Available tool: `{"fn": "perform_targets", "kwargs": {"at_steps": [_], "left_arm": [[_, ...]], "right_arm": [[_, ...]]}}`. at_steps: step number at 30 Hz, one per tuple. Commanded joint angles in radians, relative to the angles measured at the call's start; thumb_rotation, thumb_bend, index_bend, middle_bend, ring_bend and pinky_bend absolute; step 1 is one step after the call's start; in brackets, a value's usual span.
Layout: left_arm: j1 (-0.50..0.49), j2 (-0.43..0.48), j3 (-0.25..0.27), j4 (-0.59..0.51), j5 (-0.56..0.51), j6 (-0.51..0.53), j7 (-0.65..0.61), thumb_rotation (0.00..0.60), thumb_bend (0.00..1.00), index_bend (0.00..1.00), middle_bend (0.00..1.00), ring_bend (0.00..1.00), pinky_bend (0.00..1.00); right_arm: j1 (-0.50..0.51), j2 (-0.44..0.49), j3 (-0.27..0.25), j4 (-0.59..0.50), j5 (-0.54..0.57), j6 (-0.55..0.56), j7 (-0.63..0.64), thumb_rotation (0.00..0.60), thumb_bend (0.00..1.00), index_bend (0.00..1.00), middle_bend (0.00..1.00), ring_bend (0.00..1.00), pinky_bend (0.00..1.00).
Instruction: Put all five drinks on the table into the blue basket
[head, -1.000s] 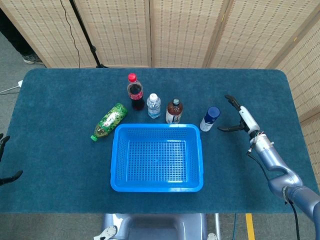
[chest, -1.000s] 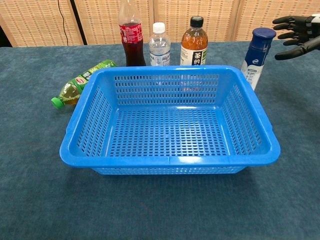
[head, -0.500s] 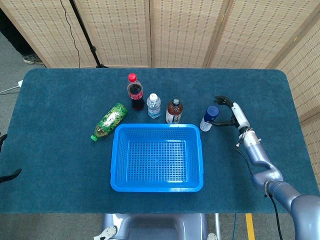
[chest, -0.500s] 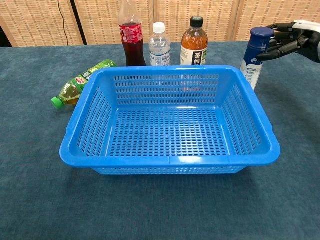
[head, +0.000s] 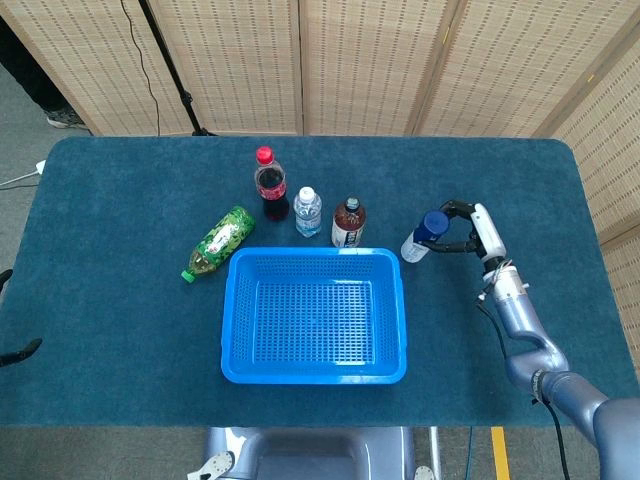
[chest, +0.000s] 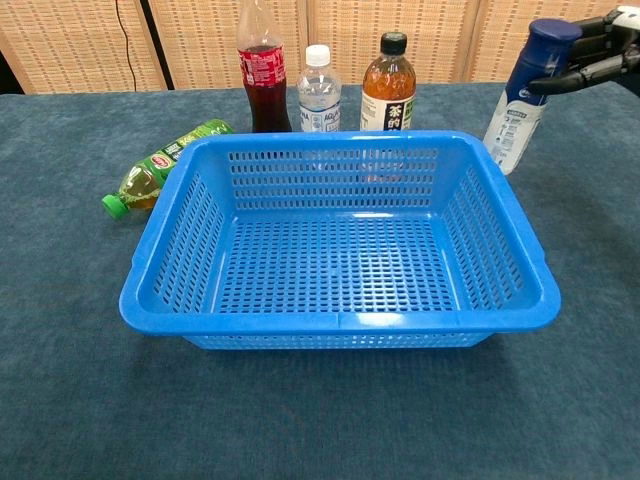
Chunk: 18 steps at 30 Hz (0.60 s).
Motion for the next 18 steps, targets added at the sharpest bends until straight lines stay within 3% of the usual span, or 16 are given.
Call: {"fn": "perform_targets", "kwargs": {"at_steps": [1, 10, 15, 18], "left_arm": [[0.002, 0.003, 0.002, 0.000, 0.007, 0.003, -0.009, 0.600, 0.15, 0.00, 0.00, 0.00, 0.00], [0.008, 0.010, 0.009, -0.001, 0.033, 0.019, -0.033, 0.600, 0.15, 0.00, 0.00, 0.00, 0.00], [0.011, 0.013, 0.011, -0.001, 0.041, 0.026, -0.043, 0.600, 0.15, 0.00, 0.00, 0.00, 0.00], [0.012, 0.015, 0.012, 0.001, 0.044, 0.028, -0.051, 0.600, 0.15, 0.00, 0.00, 0.00, 0.00]], "right_arm": [[-0.057, 0.103, 0.010, -0.144, -0.022, 0.108, -0.012, 0.600, 0.10, 0.67, 0.66, 0.53, 0.27], [-0.149, 0.362, -0.002, -0.649, -0.143, 0.309, -0.109, 0.600, 0.11, 0.67, 0.66, 0.53, 0.28], [-0.141, 0.397, -0.042, -0.811, -0.225, 0.309, -0.203, 0.600, 0.11, 0.67, 0.66, 0.53, 0.28], [-0.129, 0.382, -0.068, -0.844, -0.247, 0.282, -0.266, 0.600, 0.11, 0.67, 0.66, 0.53, 0.27]]}}
